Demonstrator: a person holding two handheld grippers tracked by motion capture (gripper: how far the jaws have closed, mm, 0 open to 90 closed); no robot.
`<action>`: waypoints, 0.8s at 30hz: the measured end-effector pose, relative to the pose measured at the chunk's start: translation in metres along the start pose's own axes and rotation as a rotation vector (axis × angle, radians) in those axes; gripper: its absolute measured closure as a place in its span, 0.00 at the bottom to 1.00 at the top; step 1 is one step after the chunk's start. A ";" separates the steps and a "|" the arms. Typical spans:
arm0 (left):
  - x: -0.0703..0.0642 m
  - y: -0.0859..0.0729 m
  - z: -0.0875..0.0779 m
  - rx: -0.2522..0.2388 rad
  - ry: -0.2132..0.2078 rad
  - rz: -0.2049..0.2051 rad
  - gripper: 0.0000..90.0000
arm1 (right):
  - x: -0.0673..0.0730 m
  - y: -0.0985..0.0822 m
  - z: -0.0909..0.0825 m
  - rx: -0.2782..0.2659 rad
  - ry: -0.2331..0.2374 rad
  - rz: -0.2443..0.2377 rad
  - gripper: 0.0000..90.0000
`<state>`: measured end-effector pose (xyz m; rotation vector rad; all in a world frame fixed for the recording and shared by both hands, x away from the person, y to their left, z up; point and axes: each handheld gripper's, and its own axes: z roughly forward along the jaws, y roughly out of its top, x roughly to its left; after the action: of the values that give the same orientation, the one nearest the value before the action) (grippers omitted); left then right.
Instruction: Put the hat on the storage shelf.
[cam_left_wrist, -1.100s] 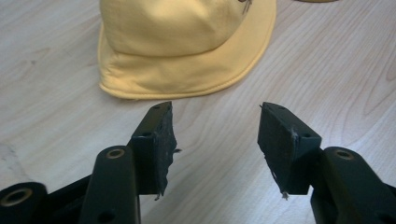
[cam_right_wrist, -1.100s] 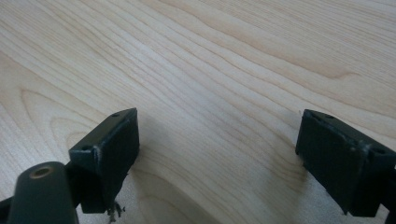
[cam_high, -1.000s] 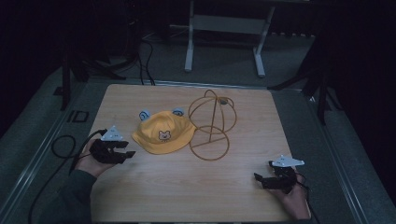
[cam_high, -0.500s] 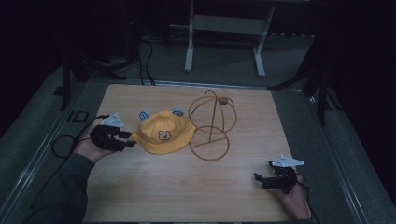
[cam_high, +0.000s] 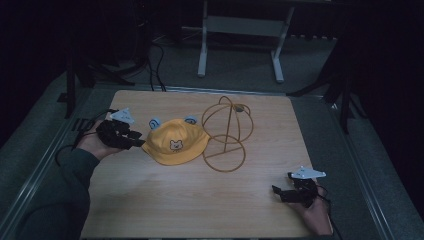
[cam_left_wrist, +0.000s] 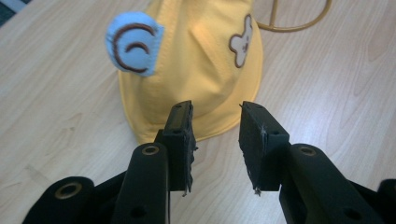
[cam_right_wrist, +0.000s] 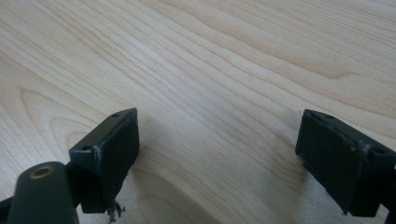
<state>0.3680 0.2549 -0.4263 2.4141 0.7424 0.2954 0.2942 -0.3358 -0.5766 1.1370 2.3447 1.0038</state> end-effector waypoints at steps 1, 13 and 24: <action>0.002 0.001 -0.001 0.002 0.001 -0.005 0.73 | 0.000 0.000 0.000 0.000 0.000 0.000 0.15; 0.017 0.014 -0.014 0.013 0.027 -0.015 0.76 | 0.000 0.000 0.000 0.000 0.000 0.000 0.15; 0.025 0.034 -0.017 0.055 0.055 0.013 0.76 | 0.000 0.000 0.000 0.000 0.000 0.000 0.15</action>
<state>0.3975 0.2546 -0.3912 2.4716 0.7694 0.3526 0.2942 -0.3358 -0.5766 1.1367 2.3447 1.0039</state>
